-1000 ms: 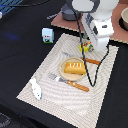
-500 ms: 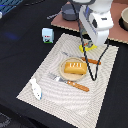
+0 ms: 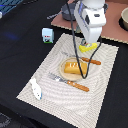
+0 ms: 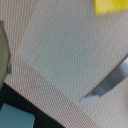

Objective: Interact with the objects in diverse but meaningful ways.

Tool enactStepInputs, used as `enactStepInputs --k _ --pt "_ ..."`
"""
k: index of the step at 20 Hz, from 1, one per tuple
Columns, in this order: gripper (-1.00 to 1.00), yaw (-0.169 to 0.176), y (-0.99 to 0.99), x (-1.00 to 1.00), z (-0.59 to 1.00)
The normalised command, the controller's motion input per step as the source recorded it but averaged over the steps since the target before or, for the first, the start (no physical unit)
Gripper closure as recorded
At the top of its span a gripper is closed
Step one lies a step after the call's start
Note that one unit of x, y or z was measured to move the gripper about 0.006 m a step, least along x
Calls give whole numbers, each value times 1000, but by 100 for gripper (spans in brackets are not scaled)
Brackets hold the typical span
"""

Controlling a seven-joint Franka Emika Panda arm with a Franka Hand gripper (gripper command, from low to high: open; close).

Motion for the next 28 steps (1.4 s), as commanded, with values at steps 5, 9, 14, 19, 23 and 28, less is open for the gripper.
enactStepInputs --k 5,9,14,19,23,28 --pt "-100 -71 -266 -975 43" --pt "-100 -116 -274 -700 361" --pt "-100 -173 -305 -571 373" --pt "-100 -165 -238 -699 234" --pt "-100 -112 6 -781 -17" --pt "-100 -205 -30 -547 -131"
